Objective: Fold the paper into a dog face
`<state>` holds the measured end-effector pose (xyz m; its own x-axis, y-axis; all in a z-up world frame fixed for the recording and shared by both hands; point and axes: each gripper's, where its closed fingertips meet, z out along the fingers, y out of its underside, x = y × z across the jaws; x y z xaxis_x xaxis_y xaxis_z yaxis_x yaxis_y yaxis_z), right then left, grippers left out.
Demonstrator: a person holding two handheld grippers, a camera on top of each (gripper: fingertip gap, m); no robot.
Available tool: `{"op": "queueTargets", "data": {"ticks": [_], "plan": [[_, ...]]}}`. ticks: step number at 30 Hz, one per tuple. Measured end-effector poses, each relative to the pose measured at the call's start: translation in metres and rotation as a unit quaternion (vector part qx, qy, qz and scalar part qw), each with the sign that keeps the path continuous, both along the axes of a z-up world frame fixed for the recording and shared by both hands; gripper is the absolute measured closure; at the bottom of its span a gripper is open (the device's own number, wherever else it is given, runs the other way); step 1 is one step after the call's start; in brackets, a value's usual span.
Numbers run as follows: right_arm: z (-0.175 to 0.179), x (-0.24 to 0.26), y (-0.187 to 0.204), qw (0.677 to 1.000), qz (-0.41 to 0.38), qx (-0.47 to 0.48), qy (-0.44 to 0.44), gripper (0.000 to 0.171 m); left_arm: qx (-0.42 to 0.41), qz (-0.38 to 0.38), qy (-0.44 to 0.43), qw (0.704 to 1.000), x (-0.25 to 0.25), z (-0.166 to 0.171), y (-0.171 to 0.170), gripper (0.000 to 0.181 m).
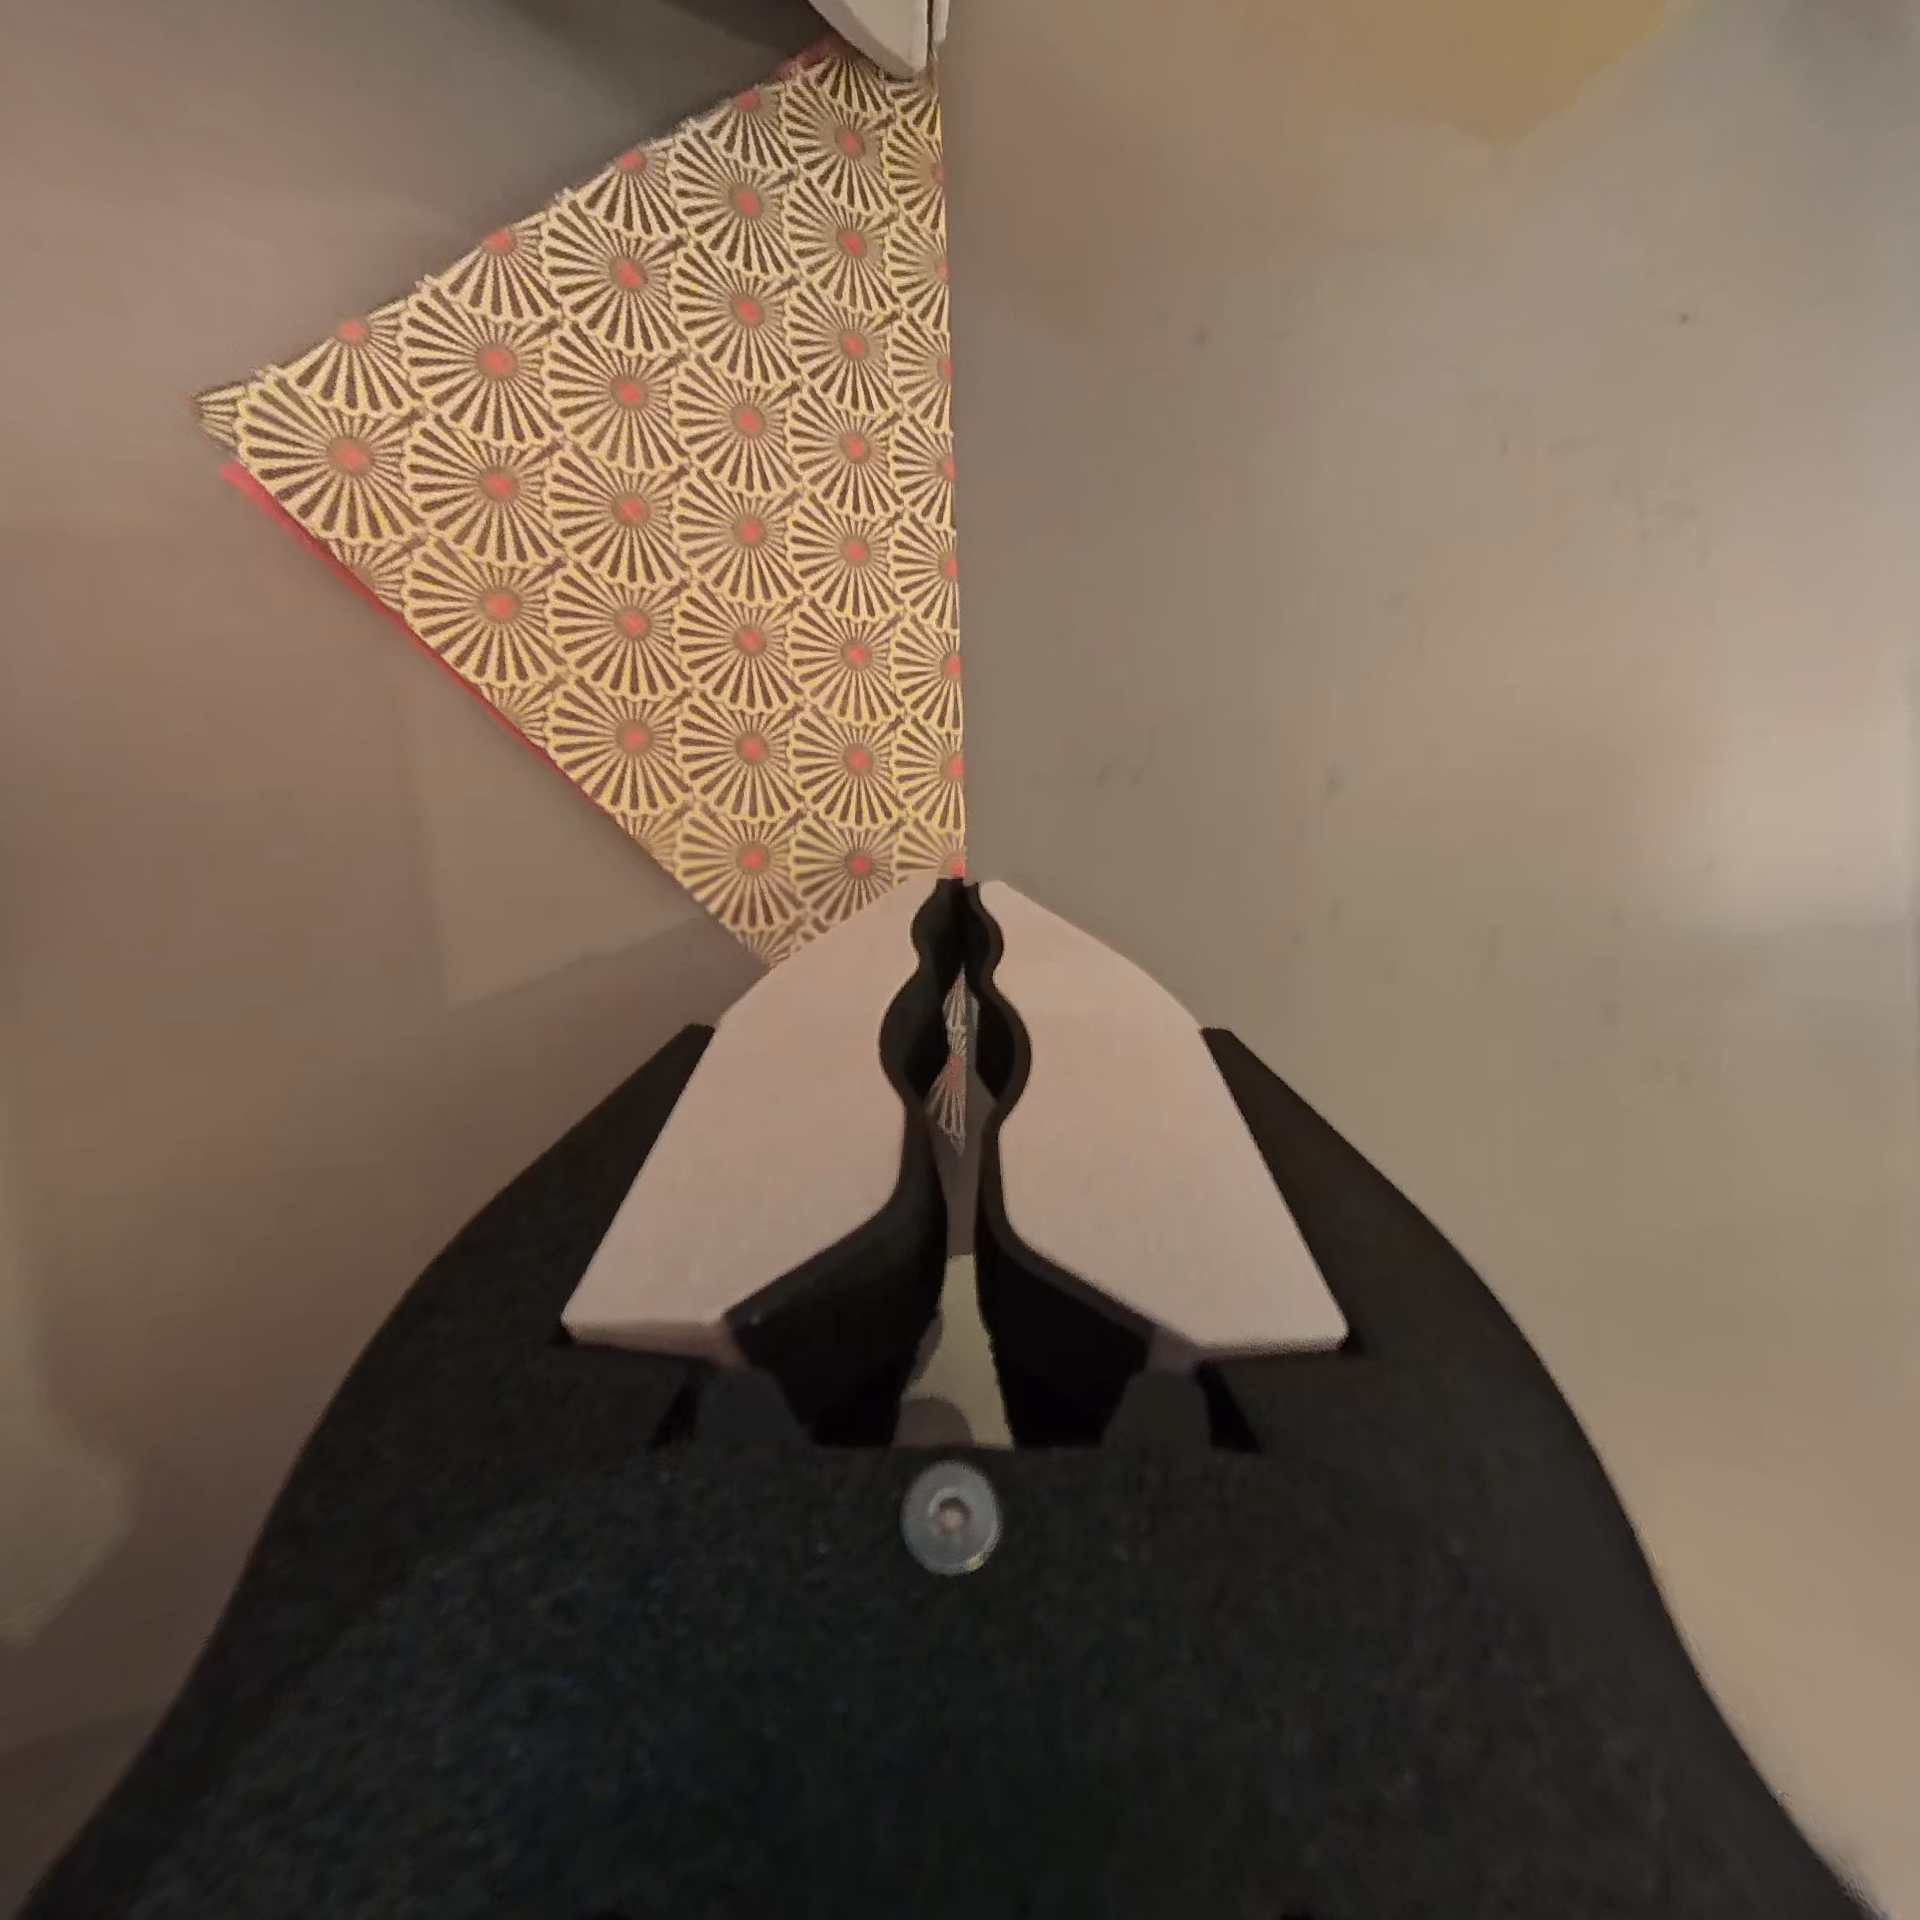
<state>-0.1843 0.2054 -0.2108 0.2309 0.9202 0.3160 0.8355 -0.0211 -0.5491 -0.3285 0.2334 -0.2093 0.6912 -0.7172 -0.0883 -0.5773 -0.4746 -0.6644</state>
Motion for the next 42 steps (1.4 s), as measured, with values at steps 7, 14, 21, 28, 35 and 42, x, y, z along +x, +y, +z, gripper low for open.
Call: {"op": "queueTargets", "data": {"ticks": [7, 14, 21, 28, 35, 42], "plan": [[0.000, 0.007, -0.002, 1.000, -0.012, -0.005, 0.009, 0.171, 0.001, 0.000, 0.001, 1.000, 0.000, 0.000, 0.000, 0.181], [0.000, 0.016, -0.004, 0.999, -0.024, -0.009, 0.020, 0.171, -0.001, -0.003, -0.001, 1.000, 0.000, 0.000, -0.001, 0.181], [0.000, 0.019, -0.005, 0.998, -0.038, -0.018, 0.040, 0.171, -0.001, -0.005, 0.000, 1.000, 0.002, 0.000, -0.003, 0.181], [0.000, 0.025, -0.007, 0.997, -0.051, -0.029, 0.050, 0.171, -0.002, -0.007, 0.002, 1.000, 0.003, -0.001, -0.004, 0.181], [-0.001, 0.062, -0.006, 0.995, -0.090, -0.028, 0.030, 0.171, -0.002, -0.005, 0.000, 1.000, 0.002, -0.001, -0.003, 0.181], [0.007, 0.075, -0.010, 0.993, -0.107, -0.007, 0.042, 0.171, -0.005, 0.002, 0.004, 1.000, 0.000, -0.001, -0.003, 0.181]]}}
